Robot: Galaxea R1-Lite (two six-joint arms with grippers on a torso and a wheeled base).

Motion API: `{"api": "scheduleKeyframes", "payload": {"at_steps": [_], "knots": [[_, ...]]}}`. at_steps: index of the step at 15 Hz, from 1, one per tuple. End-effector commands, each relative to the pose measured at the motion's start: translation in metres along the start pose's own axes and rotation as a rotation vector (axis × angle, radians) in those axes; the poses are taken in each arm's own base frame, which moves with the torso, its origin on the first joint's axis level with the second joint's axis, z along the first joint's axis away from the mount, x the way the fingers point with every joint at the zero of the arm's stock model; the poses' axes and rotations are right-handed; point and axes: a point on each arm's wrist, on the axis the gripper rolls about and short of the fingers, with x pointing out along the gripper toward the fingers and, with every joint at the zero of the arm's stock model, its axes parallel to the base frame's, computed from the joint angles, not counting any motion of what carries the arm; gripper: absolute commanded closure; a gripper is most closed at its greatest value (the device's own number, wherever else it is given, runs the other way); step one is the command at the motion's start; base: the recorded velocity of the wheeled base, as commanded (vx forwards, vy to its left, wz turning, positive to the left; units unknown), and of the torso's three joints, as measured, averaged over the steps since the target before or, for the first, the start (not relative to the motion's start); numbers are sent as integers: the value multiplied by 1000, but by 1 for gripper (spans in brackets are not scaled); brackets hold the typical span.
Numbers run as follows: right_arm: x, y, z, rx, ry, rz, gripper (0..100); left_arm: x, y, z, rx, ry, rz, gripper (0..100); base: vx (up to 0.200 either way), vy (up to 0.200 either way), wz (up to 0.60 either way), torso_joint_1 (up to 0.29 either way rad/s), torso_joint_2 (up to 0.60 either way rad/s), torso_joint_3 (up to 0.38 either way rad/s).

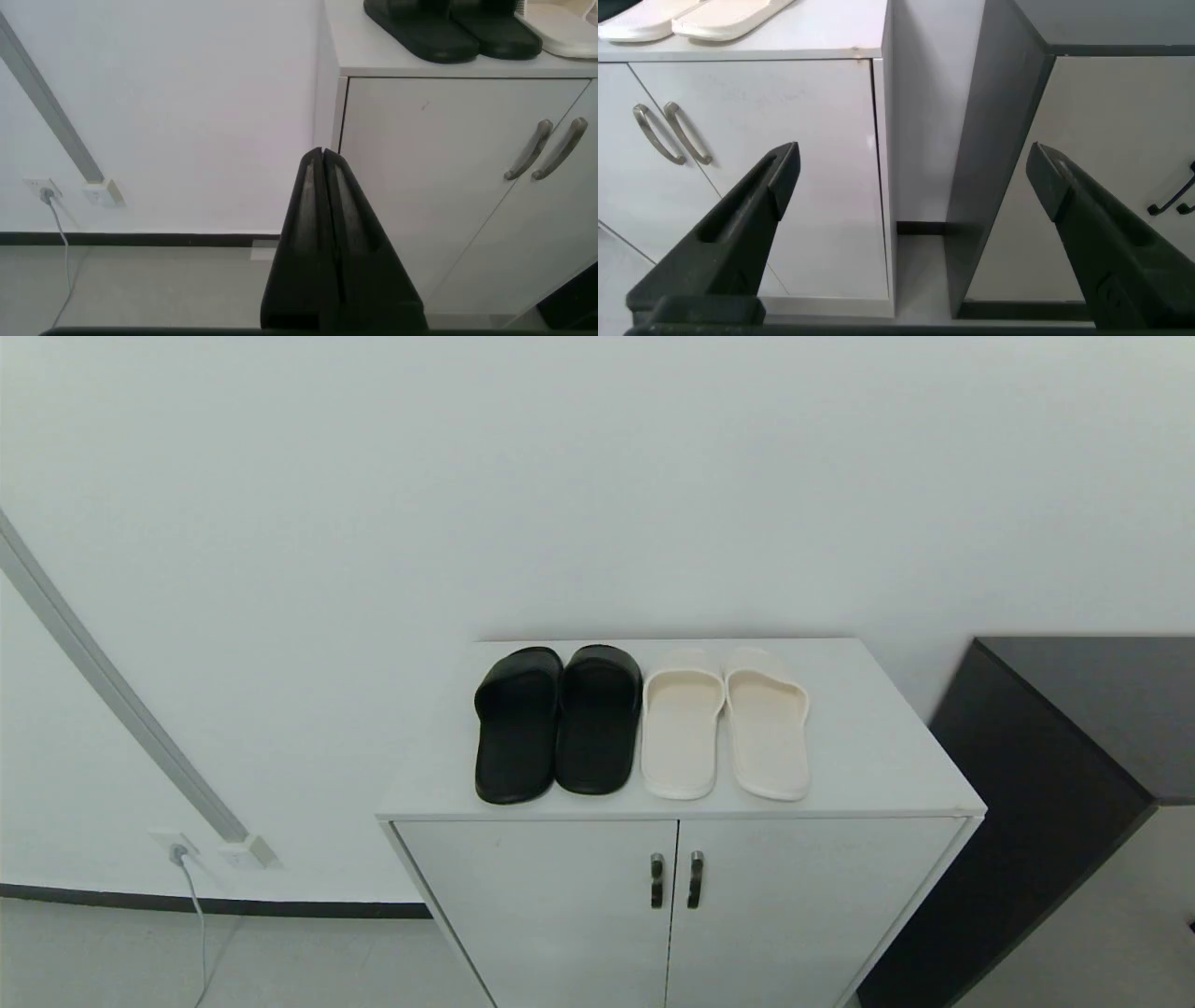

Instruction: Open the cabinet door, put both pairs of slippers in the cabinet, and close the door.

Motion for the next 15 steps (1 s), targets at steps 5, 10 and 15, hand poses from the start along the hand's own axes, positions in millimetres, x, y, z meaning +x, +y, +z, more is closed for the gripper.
{"api": "scheduleKeyframes", "payload": {"at_steps": [5, 10, 15], "knots": [[0, 0, 0, -1, 0, 0, 0, 0, 0, 0, -1, 1, -1, 100, 0, 0, 0, 0, 0, 0], [0, 0, 0, -1, 1, 8, 0, 0, 0, 0, -2, 1, 2, 100, 0, 0, 0, 0, 0, 0], [0, 0, 0, -16, -1, 20, 0, 0, 0, 0, -7, 1, 2, 100, 0, 0, 0, 0, 0, 0]]}}
